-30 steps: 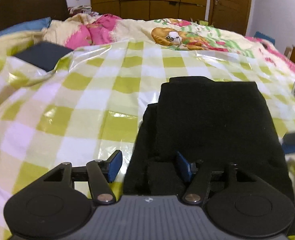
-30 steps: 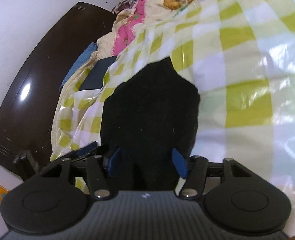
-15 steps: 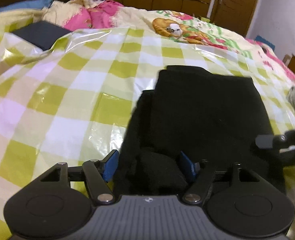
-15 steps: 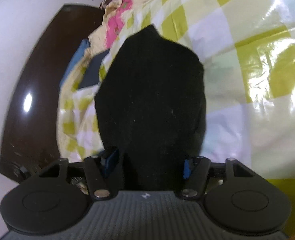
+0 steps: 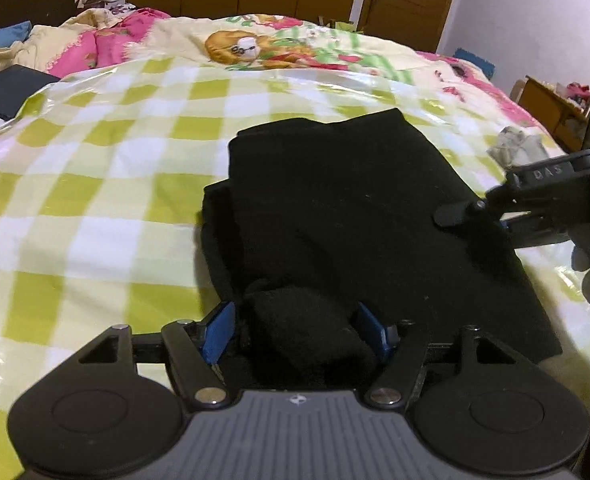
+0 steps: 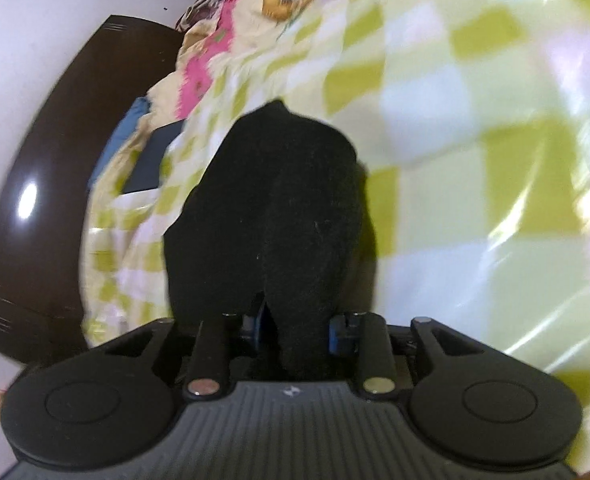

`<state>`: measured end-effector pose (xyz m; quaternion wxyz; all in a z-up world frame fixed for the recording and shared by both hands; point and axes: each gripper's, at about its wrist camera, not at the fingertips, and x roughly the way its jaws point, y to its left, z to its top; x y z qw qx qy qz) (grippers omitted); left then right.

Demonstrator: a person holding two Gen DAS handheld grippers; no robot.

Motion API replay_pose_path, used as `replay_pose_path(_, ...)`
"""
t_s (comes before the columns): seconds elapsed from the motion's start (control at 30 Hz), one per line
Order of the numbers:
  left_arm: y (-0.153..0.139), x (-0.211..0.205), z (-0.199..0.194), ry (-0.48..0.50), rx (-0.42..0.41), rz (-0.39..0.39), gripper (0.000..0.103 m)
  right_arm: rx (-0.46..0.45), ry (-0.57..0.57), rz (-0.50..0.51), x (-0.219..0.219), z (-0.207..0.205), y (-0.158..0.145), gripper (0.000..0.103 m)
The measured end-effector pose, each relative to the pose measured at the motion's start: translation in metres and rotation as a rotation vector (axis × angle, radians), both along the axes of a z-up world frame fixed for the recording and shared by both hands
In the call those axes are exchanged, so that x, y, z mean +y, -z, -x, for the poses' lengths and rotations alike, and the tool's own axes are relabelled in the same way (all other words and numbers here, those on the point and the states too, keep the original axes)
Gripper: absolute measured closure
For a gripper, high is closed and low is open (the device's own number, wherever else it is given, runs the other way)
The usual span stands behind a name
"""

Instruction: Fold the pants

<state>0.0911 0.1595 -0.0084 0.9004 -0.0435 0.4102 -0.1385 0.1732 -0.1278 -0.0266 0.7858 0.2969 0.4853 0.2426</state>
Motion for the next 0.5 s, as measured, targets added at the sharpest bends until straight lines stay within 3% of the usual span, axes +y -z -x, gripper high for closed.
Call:
replay_pose_path(0.1, -0.005, -0.010, 0.005, -0.037, -0.001, 0.021, 0.025, -0.046, 0.008, 0.080, -0.004, 0.012, -0.008, 0.067)
replay_pose_path(0.2, -0.010, -0.026, 0.016, -0.057, -0.043, -0.088, 0.022, -0.015, 0.057, 0.086, -0.018, 0.029, -0.001, 0.063)
replay_pose_path(0.27, -0.010, -0.036, 0.023, -0.067, -0.076, -0.176, 0.022, -0.050, 0.089, 0.111, -0.025, 0.044, -0.008, 0.062)
replay_pose_path(0.33, -0.012, -0.038, 0.027, -0.097, -0.088, -0.212, 0.018, -0.114, 0.145, 0.145, -0.028, 0.057, -0.022, 0.061)
replay_pose_path(0.43, -0.014, -0.040, 0.022, -0.130, -0.074, -0.256, 0.014, -0.158, 0.177, 0.093, -0.030, 0.070, -0.038, 0.061)
replay_pose_path(0.5, -0.018, -0.038, 0.021, -0.149, -0.054, -0.229, 0.014, -0.180, 0.134, 0.100, -0.021, 0.080, -0.045, 0.061)
